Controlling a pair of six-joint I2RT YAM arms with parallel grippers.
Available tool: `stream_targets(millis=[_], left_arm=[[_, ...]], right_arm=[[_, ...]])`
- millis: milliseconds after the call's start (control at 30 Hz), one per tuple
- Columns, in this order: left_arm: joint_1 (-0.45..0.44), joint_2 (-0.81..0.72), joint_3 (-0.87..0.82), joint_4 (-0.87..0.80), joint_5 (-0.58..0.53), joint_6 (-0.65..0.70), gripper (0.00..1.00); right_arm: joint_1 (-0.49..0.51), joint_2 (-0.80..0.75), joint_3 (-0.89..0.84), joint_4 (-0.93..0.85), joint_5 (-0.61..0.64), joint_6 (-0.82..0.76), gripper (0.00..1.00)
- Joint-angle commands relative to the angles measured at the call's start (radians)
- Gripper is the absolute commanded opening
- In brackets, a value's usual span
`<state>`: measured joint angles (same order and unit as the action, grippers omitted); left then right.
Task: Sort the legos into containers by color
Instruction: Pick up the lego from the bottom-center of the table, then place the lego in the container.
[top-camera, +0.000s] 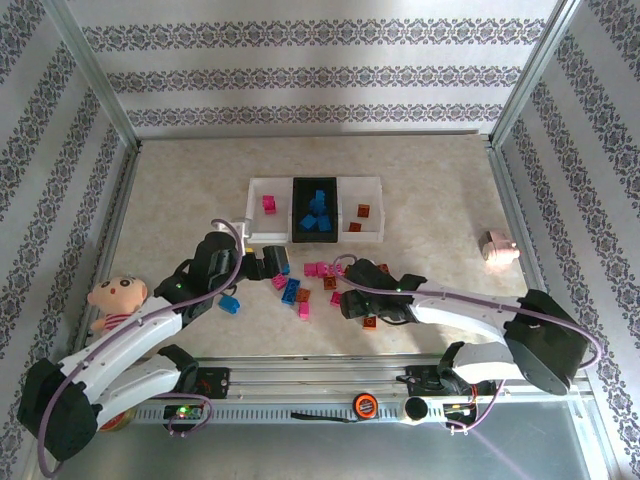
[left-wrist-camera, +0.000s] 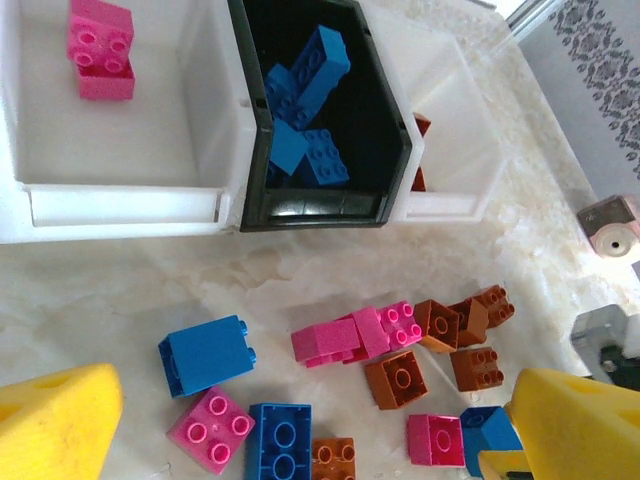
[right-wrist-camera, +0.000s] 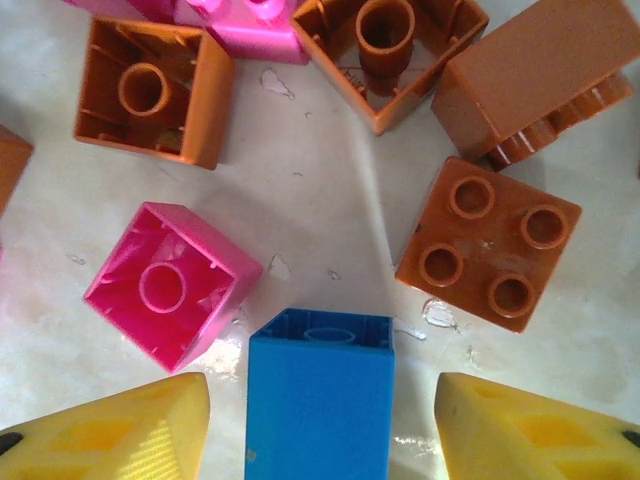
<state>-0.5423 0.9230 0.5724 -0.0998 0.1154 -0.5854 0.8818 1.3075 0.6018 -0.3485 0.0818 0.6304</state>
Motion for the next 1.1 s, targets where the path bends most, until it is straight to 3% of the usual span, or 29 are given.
stream_targets(millis=[0,200,333,500,600,867,1067], left_arm=[[-0.004,-0.027,-0.01,-0.048,-0.047,-0.02,1.0],[-0.005,-0.064,-0.019,-0.084,-0.082,-0.03,1.0],[-0.004,-0.088,-0.025,-0.115,-0.115,-0.039,1.0],[-0.005,-0.114,-0.032,-0.12,-0.106,-0.028,1.0],[-0.004,-0.12,-0.047,-0.112,-0.084,-0.036,1.0],[-0.004,-0.142,-0.072,-0.152,-0.094,-0.069,1.0],[-0.005,-0.209,-0.087,-0.219,-0.122,-0.089,1.0]], right_arm=[[0.012,0.038,0.029,-0.001,0.01,0.005,0.58],[0.012,0.042,0.023,-0.005,0.029,0.0,0.39],[0.012,-0.037,0.023,-0.03,0.041,-0.022,0.29],[0.008,-0.19,0.088,-0.047,0.027,-0.106,0.27],[-0.025,-0.184,0.187,-0.026,-0.008,-0.172,0.27],[-0.133,0.227,0.57,0.048,-0.098,-0.281,0.26],[-0.176,0.5,0.823,0.02,-0.032,-0.305,0.25]])
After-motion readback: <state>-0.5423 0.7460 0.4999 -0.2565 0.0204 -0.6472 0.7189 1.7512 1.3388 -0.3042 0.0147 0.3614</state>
